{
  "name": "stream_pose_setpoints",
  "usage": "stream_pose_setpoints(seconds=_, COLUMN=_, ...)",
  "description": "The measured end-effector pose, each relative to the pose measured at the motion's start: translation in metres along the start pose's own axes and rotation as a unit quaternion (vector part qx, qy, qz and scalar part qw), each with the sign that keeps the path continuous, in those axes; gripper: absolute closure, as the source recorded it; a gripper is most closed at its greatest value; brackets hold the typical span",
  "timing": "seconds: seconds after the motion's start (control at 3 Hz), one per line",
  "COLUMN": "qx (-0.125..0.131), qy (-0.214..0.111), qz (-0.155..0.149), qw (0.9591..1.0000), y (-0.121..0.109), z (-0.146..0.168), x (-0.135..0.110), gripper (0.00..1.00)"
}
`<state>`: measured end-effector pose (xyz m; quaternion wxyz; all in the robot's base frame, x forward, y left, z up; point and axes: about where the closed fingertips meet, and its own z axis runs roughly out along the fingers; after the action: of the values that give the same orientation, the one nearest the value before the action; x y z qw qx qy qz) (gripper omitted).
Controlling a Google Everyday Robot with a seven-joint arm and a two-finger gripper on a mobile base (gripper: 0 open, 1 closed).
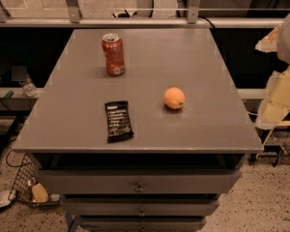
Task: Pick rxbar chocolate
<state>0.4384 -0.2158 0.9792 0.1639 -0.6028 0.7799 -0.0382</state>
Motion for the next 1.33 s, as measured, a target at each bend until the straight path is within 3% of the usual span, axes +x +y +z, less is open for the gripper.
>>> stream_pose_setpoints(seconds=0.33, qx=0.0, qy=0.0, qz=0.0, qw=1.0, y=0.0, z=0.0, x=0.0, gripper=0.0)
stream_pose_setpoints(seconds=0.67, qx=-0.006, qy=-0.017, qz=-0.06, qw=0.998, y=-0.01, z=0.01, x=-0.031, gripper=0.0)
stream_pose_setpoints(seconds=1.0, qx=-0.019, qy=-0.065, qz=-0.178, qw=0.9816, y=-0.018, z=0.028, x=-0.095, gripper=0.0)
stream_pose_setpoints(seconds=1.33, qx=-0.021, qy=-0.125, qz=-0.294, qw=0.9474, y=-0.009, z=0.038, x=-0.145, gripper=0.0)
